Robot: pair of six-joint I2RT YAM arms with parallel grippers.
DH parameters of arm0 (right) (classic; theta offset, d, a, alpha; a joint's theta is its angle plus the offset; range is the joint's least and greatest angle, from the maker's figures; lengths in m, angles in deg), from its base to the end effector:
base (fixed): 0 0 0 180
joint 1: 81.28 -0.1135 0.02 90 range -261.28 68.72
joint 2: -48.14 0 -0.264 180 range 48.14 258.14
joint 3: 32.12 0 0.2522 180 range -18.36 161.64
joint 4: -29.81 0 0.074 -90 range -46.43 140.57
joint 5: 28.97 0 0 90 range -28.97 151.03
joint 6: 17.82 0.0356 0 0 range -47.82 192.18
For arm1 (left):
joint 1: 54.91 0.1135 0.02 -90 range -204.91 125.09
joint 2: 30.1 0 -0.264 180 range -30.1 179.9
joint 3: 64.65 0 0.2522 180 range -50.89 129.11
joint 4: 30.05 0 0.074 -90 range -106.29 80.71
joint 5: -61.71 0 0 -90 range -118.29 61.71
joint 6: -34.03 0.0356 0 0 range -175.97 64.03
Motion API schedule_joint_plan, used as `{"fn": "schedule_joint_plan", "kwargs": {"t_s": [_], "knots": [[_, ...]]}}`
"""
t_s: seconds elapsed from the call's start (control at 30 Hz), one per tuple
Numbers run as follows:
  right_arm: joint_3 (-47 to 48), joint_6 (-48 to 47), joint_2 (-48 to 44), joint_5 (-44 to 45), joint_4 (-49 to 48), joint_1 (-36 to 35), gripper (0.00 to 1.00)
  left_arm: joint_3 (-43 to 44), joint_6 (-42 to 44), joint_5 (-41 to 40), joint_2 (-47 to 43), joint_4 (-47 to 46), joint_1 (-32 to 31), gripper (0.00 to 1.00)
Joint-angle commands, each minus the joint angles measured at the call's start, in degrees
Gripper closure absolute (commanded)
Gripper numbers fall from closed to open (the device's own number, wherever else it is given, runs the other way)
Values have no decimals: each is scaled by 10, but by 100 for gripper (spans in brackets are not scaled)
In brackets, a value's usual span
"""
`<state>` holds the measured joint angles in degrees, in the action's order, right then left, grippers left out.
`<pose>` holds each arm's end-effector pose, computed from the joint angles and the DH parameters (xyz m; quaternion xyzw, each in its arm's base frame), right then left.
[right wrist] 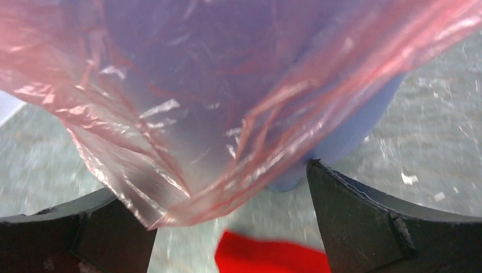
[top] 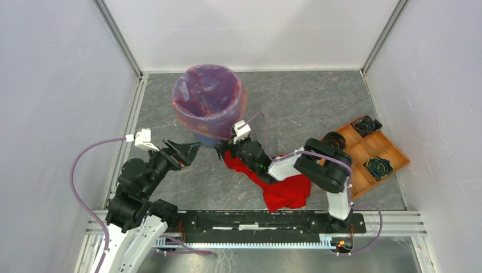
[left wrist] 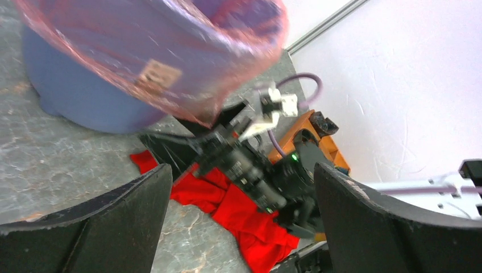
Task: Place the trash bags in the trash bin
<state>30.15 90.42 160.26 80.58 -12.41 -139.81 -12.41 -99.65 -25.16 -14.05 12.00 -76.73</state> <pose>0.2130 0.3252 0.1510 -0.1505 0.7348 0.3028 0.5880 0.0724 -0.0311 0.3242 -0.1227 0.7321 -0.3794 0.5524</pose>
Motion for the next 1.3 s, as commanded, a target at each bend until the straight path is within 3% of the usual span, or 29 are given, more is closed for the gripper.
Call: {"fn": "schedule_joint_plan", "kwargs": {"t_s": [0.0, 0.3, 0.43, 0.5, 0.57, 0.73, 0.93, 1.1, 1.27], "knots": [[127, 16, 71, 87, -16, 11, 2, 60, 95, -7, 0, 65, 3, 0], [472, 66, 292, 118, 152, 62, 2, 154, 144, -30, 2, 129, 3, 0], [697, 96, 407, 125, 268, 87, 2, 177, 152, -43, 2, 151, 3, 0], [735, 98, 426, 106, 287, 100, 2, 185, 158, -44, 2, 159, 3, 0], [680, 66, 386, 90, 268, 101, 2, 192, 159, -45, 2, 162, 3, 0], [359, 8, 145, 19, 191, 99, 2, 184, 153, -43, 11, 132, 3, 0], [99, -30, -196, -34, 320, 100, 2, 169, 153, -56, 46, 64, 4, 0], [9, -91, -439, -67, 499, 100, 2, 183, 159, -56, 103, 5, 3, 0], [23, -141, -621, -25, 670, 100, 2, 230, 184, -57, 168, -18, 3, 0]]}}
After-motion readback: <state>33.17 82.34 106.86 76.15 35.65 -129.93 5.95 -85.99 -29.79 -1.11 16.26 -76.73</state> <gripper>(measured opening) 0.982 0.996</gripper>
